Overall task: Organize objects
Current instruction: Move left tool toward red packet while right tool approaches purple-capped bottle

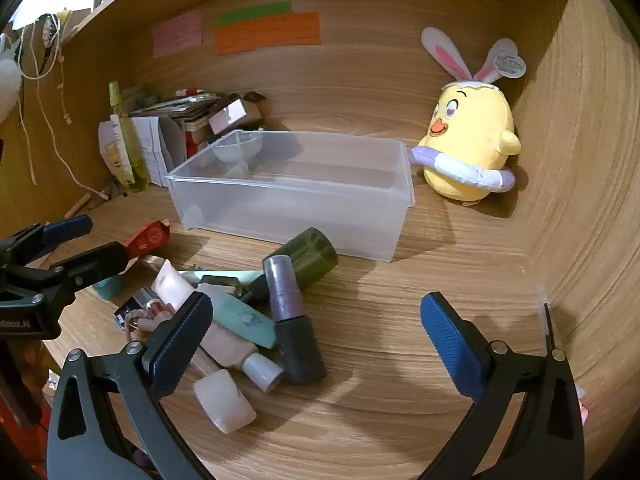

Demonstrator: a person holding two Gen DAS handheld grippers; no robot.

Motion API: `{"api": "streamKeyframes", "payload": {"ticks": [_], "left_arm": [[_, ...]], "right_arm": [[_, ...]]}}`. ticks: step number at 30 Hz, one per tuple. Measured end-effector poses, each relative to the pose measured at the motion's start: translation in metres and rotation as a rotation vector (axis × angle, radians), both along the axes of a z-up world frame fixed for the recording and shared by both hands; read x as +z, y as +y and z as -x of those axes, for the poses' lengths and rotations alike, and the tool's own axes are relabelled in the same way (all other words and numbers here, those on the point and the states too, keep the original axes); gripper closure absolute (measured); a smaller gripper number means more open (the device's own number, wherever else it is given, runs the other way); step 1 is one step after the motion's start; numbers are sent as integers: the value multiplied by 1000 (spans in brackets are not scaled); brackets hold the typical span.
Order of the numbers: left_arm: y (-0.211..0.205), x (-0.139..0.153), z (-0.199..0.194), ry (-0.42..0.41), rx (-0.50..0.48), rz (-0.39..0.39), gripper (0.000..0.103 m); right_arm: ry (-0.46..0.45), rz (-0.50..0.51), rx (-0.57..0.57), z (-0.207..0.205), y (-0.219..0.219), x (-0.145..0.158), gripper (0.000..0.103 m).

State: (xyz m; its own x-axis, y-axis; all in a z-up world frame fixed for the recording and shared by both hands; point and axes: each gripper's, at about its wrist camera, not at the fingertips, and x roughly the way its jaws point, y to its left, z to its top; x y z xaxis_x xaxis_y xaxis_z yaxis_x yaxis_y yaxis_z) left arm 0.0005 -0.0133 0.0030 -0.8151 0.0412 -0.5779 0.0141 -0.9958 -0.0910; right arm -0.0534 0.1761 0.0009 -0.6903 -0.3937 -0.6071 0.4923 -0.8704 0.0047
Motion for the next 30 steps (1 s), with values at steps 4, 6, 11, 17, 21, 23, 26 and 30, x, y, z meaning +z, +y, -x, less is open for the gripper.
{"api": "streamKeyframes", "payload": {"ticks": [4, 6, 11, 17, 21, 23, 26, 30], "left_arm": [[0, 0, -1, 3, -9, -2, 0], [1, -1, -1, 4, -10, 1, 0], [3, -1, -1, 5, -14, 1, 0], [6, 0, -1, 8, -10, 14, 0], [7, 0, -2, 12, -13, 15, 0], [6, 0, -2, 11, -15, 14, 0], [7, 0, -2, 8, -17, 12, 0], [7, -1, -2, 2, -21, 8, 0]], "right_arm": [[-7, 1, 3, 0, -2, -1, 0], [-14, 3, 5, 1, -2, -3, 0], [-27, 16, -1, 3, 0, -4, 0], [-34, 25, -2, 4, 2, -3, 0], [-27, 25, 5, 3, 2, -1, 0], [-21, 21, 9, 2, 1, -1, 0], [-15, 20, 18, -1, 0, 0, 0], [-9, 17, 24, -3, -3, 2, 0]]}}
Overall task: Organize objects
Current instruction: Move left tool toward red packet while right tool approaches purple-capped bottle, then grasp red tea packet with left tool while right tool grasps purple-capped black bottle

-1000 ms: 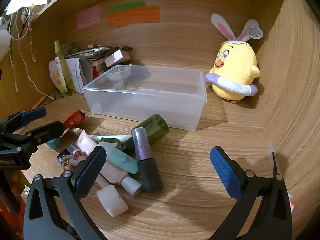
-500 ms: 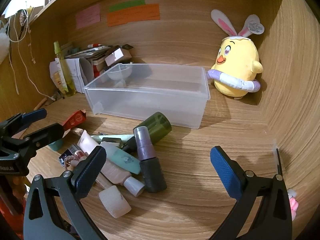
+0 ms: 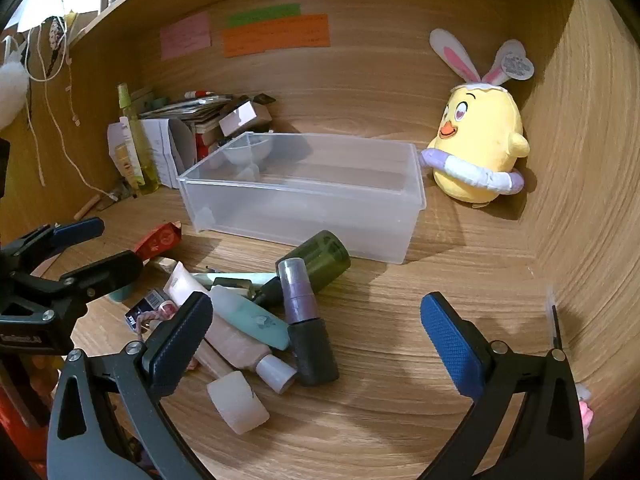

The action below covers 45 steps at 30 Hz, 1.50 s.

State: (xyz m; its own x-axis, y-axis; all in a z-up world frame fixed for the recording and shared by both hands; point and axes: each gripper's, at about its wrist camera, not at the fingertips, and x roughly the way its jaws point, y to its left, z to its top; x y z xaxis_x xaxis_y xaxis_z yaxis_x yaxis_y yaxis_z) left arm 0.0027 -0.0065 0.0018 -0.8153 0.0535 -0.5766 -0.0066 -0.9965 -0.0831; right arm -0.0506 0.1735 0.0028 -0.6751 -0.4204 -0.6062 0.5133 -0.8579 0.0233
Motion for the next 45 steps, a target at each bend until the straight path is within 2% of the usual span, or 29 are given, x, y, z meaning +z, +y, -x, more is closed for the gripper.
{"api": "streamKeyframes", "payload": {"ticks": [28, 39, 45], "left_arm": [[-7, -4, 2, -33, -9, -35, 0], [-26, -4, 14, -65, 8, -37, 0], [-55, -14, 28, -125, 47, -51, 0]], "right_arm": [[-2, 6, 26, -2, -7, 4, 0], [-25, -3, 60, 12, -14, 0, 0], [-61, -4, 55, 24, -12, -10, 0]]}}
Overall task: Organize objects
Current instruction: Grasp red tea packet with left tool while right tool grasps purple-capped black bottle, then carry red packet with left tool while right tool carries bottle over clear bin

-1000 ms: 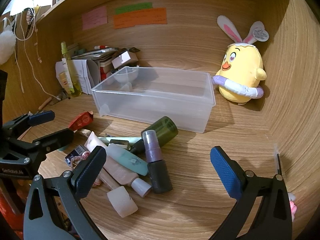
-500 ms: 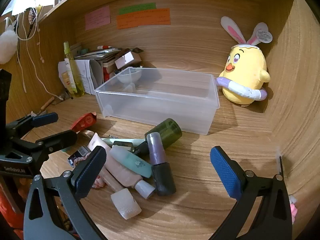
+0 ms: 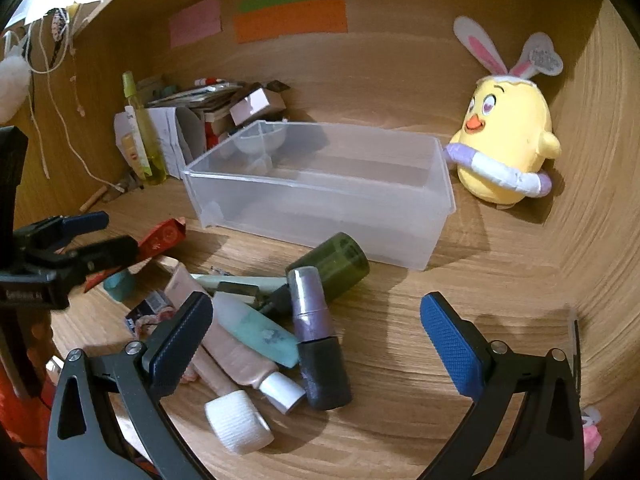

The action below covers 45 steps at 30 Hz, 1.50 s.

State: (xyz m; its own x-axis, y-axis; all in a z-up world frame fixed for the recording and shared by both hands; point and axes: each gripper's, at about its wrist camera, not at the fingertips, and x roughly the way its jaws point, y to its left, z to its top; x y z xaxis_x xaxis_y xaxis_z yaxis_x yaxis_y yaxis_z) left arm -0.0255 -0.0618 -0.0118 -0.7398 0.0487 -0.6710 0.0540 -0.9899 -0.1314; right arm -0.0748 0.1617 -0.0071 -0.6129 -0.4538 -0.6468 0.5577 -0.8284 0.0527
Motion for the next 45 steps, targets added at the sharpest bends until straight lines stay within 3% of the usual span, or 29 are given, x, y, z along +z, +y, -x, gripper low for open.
{"api": "streamKeyframes", "payload": {"ticks": [5, 11, 13, 14, 17, 24, 26, 33, 45], "left_arm": [[-24, -14, 18, -75, 10, -44, 0], [-32, -26, 35, -127, -25, -89, 1], [-33, -29, 39, -141, -40, -111, 9], [-34, -30, 41, -139, -26, -114, 15], [-35, -37, 46, -167, -35, -126, 19], [-41, -44, 49, -180, -46, -185, 34], [-42, -44, 48, -178, -51, -187, 46], [-35, -34, 39, -111, -8, -113, 47], [-24, 6, 24, 21, 6, -83, 48]], "right_arm": [[-61, 24, 2, 14, 6, -8, 6], [-129, 37, 37, 24, 6, -17, 25], [-141, 30, 51, 24, 4, -20, 39], [-143, 27, 54, 23, 4, -21, 41], [-157, 20, 63, 25, 1, -25, 49], [-168, 12, 75, 26, -5, -32, 79], [-162, 12, 75, 26, -4, -31, 80], [-110, 13, 52, 23, 0, -22, 81], [-20, 52, 6, 23, 12, 8, 81]]}}
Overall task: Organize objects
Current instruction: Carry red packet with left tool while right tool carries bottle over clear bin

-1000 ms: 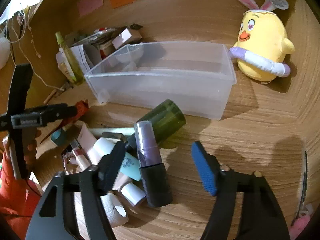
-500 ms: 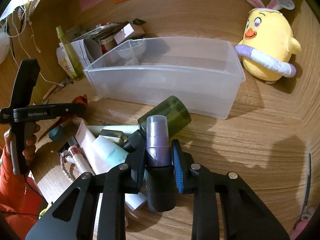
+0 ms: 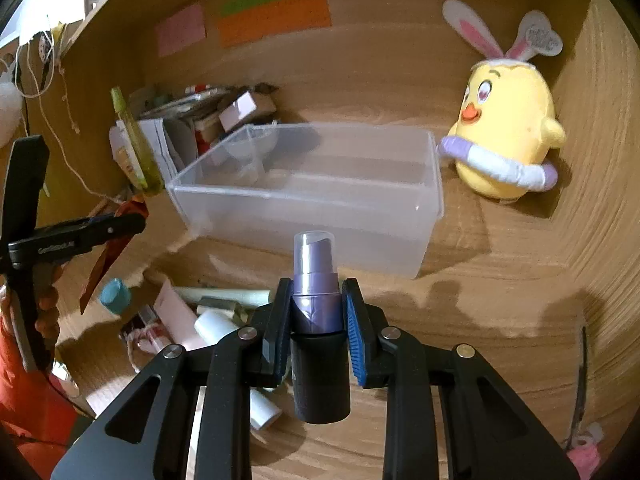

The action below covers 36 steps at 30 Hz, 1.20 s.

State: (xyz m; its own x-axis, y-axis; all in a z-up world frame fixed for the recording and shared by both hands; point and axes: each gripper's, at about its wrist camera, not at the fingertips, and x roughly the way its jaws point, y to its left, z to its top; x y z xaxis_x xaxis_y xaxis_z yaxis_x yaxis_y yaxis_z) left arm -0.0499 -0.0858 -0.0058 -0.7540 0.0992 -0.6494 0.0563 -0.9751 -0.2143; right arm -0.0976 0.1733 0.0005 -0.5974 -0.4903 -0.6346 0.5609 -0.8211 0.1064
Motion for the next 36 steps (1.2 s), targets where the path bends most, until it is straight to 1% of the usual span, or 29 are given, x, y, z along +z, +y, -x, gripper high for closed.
{"api": "streamKeyframes", "payload": {"ticks": [9, 18, 26, 36], "left_arm": [[11, 29, 3, 77, 0, 14, 48], [24, 57, 18, 138, -9, 55, 48], [27, 71, 45, 147, -18, 44, 48], [30, 77, 86, 116, -27, 45, 48]], "right_arm": [[78, 43, -15, 12, 3, 26, 81], [164, 70, -7, 31, -8, 55, 81], [192, 47, 2, 55, -23, 67, 81], [172, 10, 3, 90, -39, 64, 81]]}}
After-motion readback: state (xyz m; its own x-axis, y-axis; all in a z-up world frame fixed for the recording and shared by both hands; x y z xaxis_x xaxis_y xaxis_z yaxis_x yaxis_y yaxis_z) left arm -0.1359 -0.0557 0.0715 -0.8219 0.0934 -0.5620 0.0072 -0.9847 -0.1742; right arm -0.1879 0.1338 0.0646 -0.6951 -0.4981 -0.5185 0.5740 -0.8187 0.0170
